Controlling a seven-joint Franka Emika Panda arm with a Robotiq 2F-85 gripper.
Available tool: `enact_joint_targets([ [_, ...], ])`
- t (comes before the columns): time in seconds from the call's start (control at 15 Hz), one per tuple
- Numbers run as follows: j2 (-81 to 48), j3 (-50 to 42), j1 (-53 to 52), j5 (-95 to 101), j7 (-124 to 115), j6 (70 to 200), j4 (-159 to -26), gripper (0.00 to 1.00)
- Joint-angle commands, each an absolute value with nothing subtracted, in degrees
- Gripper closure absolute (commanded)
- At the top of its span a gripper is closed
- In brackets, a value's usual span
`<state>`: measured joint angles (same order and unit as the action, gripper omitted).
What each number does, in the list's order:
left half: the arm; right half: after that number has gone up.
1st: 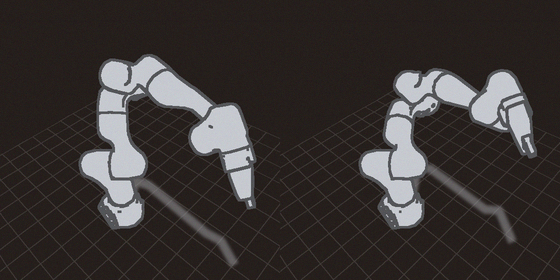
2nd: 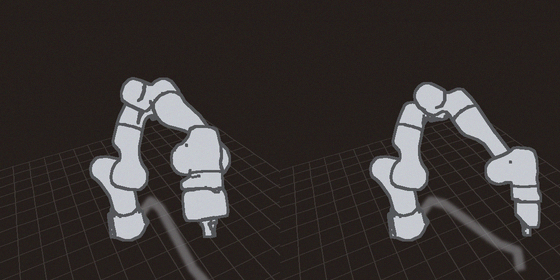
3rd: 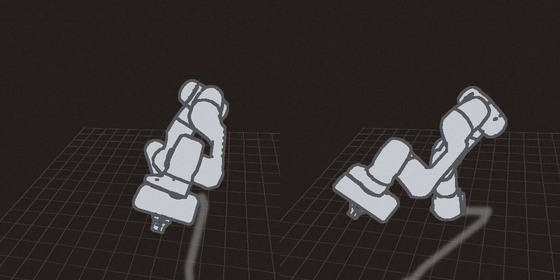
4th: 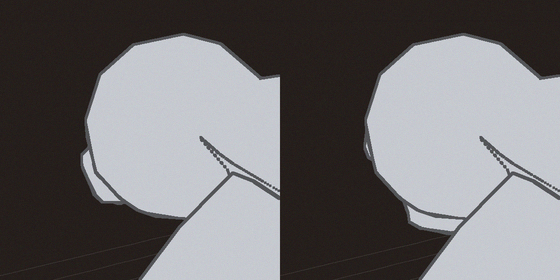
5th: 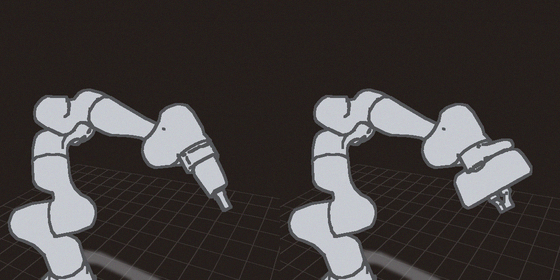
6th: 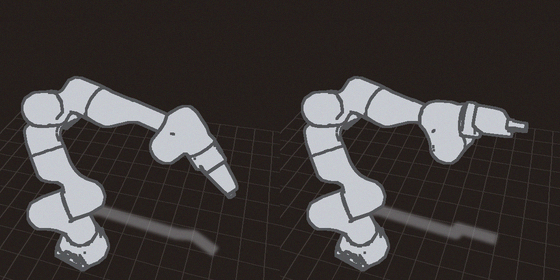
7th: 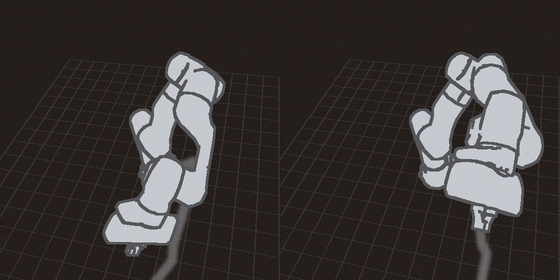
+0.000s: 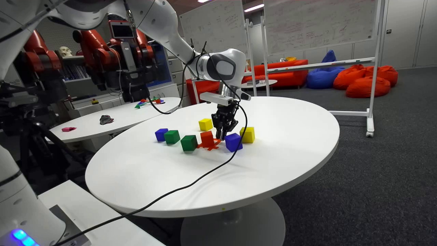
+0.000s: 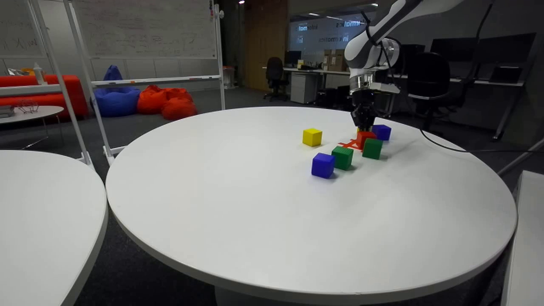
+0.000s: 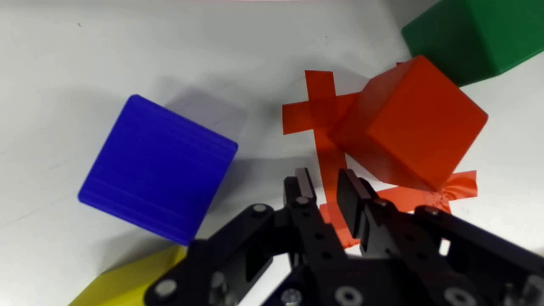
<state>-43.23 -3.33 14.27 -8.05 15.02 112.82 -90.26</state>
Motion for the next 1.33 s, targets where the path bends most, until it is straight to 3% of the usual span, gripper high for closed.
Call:
enact_joint_targets([
  [0.0, -43.4, -3.0, 14.6, -7.8, 14.9, 112.6, -90.0, 0.74],
  [0.07, -43.4, -3.0, 14.6, -7.8, 14.9, 112.6, -90.0, 0.49],
  [0.2, -43.3, -2.8, 14.8, -8.0, 15.4, 113.1, -90.1, 0.41],
  [0.27, -43.1, -2.9, 14.5, -7.3, 16.0, 114.4, -90.7, 0.82],
  [0.4, -43.0, -2.8, 14.5, -7.4, 16.1, 115.0, -90.8, 0.79],
  [0.6, -43.1, -2.8, 14.5, -7.3, 16.0, 115.2, -90.7, 1.0],
  [1.27, -43.2, -2.9, 14.4, -7.1, 15.7, 115.2, -90.6, 1.0],
])
